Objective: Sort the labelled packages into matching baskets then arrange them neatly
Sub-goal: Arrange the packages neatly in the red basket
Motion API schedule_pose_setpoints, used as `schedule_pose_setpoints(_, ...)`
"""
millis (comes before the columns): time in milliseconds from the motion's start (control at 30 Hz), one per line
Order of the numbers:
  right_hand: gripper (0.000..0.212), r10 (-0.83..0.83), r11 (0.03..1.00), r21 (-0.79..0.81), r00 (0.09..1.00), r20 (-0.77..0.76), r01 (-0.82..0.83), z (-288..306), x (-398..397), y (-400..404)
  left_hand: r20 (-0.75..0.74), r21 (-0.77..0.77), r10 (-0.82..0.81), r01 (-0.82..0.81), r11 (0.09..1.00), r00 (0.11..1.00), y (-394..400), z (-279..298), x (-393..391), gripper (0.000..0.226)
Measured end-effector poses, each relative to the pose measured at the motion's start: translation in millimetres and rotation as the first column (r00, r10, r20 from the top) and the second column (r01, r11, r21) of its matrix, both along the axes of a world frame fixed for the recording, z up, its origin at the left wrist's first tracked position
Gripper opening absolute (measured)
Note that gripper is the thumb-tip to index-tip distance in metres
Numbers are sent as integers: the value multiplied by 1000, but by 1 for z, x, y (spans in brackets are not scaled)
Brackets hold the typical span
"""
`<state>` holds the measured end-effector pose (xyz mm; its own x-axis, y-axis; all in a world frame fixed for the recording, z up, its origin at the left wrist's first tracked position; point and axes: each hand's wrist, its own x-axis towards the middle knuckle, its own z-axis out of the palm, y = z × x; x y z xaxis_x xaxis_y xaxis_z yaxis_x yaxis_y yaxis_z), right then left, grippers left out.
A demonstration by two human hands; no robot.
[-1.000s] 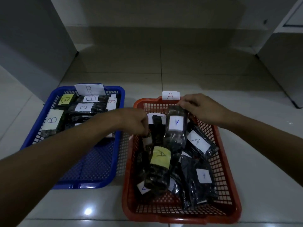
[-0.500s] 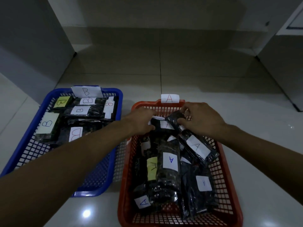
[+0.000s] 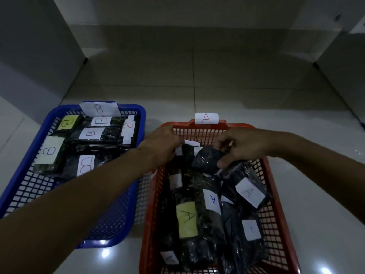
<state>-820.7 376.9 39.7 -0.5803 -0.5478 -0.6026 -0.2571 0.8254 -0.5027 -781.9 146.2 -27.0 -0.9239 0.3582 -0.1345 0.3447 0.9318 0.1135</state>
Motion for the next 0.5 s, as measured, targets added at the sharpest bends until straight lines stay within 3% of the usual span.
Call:
schedule_pose_setpoints(133,25,90,991,-103,994,59,-84,27,13,3,83,79,45,-51,996,996,-3,2,-4,39)
schedule_pose_setpoints(233,27,210,978,-60,956,206,-202,29,33,2,118,107,65,-77,991,991,-5,6,-4,41)
schedule_pose_setpoints(400,28,169,969,-185,986,6,-164,3,53,1,82,143,75,-87,986,994,-9,11,-1,43)
schedule_pose_setpoints(500,28,121,963,-244,993,6,-116,-5,56,2,57,106,106,-112,988,993,-11,14,3,46)
